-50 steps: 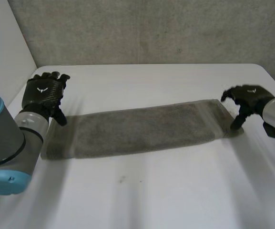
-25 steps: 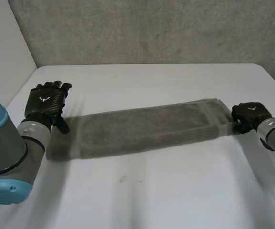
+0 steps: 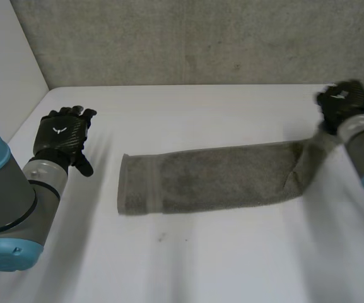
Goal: Fold the laundry
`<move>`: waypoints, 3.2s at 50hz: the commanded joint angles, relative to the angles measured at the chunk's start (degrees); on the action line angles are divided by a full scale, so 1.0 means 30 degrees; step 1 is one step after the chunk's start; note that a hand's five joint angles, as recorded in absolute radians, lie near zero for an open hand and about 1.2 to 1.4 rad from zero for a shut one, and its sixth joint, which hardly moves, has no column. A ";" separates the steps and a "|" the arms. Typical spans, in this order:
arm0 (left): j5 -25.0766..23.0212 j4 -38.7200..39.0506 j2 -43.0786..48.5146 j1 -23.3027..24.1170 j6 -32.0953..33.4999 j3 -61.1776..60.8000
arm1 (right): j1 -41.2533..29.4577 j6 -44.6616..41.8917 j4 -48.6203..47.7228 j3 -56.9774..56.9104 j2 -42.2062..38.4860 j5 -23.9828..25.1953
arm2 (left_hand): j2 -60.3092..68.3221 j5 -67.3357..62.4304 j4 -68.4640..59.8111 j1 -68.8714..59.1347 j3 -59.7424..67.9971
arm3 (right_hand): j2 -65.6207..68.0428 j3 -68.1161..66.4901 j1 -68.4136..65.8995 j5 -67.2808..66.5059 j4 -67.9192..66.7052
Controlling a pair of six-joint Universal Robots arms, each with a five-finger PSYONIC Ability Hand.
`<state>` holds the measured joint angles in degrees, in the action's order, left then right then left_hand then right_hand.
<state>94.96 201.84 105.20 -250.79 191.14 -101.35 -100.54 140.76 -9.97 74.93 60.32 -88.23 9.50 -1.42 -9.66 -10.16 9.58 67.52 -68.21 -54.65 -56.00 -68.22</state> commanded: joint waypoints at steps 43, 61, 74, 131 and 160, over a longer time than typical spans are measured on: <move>-0.1183 0.0102 0.3510 0.3469 -0.1925 0.2405 | -0.4783 1.1033 0.0130 0.4755 -0.0242 0.3600 | 0.0684 -0.0043 -0.0629 -0.0463 0.0657 | -1.9174 1.9403 1.4883 1.8665 1.9406; -0.0276 -0.2125 0.4250 0.3352 -0.0460 0.2115 | -0.4309 0.3355 -0.5055 0.4233 -0.1152 0.3102 | 0.0911 -0.0270 -0.0856 -0.0690 0.0884 | 0.4159 -0.3930 -0.8450 -0.4668 -0.3927; 0.3503 -0.1978 -0.0553 0.1597 -0.0490 0.0211 | -1.2626 0.1453 -0.4938 0.0482 -0.4897 0.7724 | 0.0576 0.0066 -0.0521 -0.0354 0.0548 | 0.4159 -0.3930 -0.8450 -0.4668 -0.3927; 0.3065 -0.4757 0.2646 0.3909 -0.3097 0.5479 | -0.7240 0.9537 0.5178 -0.5589 -0.2687 0.0738 | 0.0351 0.0291 -0.0296 -0.0129 0.0323 | -1.9174 1.9403 1.4883 1.8665 1.9406; -0.3206 -1.1412 -0.3777 -0.0427 -0.6700 0.9820 | -0.2463 1.0005 0.4408 0.0102 0.6230 0.1754 | 0.0351 0.0291 -0.0296 -0.0129 0.0323 | -1.9174 1.9403 1.4883 1.8665 1.9406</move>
<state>85.29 167.27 95.20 -252.35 170.91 -71.69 -108.16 170.06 2.33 75.16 78.74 -84.23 9.89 -1.29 -10.06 -10.49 9.96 13.12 -12.22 -11.78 -3.87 -13.37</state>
